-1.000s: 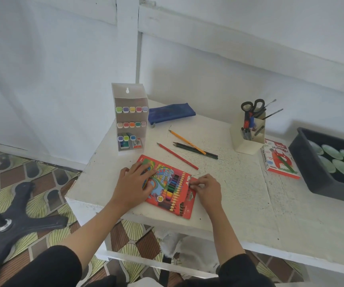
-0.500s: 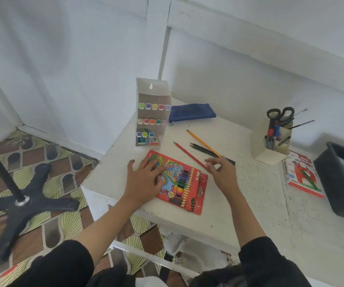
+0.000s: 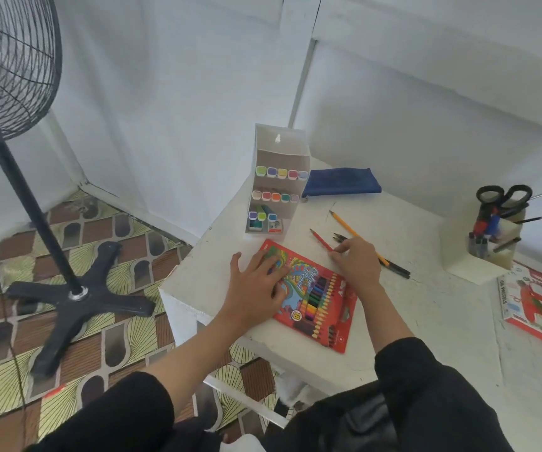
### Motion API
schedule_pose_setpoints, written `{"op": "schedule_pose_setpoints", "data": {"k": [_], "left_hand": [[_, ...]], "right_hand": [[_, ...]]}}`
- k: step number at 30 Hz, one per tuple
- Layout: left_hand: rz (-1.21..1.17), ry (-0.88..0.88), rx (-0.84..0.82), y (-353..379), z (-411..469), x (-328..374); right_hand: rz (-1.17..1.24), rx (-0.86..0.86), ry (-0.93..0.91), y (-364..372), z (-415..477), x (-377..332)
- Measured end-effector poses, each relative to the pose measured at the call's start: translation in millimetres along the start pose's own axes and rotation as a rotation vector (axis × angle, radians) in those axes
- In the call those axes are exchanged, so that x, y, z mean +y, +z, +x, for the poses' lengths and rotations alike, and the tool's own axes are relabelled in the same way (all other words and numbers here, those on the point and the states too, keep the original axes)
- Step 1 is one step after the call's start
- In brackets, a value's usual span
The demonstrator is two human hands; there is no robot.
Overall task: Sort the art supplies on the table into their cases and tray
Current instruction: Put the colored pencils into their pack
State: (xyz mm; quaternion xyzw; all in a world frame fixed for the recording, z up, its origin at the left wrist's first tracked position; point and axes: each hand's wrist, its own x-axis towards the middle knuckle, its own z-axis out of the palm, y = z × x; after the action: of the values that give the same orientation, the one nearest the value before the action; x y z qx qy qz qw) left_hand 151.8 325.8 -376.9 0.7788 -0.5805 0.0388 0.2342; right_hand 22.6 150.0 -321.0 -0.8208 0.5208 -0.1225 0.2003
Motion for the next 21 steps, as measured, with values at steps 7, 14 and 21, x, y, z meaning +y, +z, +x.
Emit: {"op": "schedule_pose_setpoints", "data": {"k": [7,14,21], "left_hand": [[-0.005,-0.009,-0.012,3,1,0],[-0.006,-0.008,-0.026,7,1,-4],[-0.022,-0.015,-0.045,6,2,-3]], "right_hand": [[0.247,0.07,0.031,-34,-17,16],[0.645,0.236,0.236,-49,-53,45],[0.843,0.651,0.231,-44,-73,58]]}}
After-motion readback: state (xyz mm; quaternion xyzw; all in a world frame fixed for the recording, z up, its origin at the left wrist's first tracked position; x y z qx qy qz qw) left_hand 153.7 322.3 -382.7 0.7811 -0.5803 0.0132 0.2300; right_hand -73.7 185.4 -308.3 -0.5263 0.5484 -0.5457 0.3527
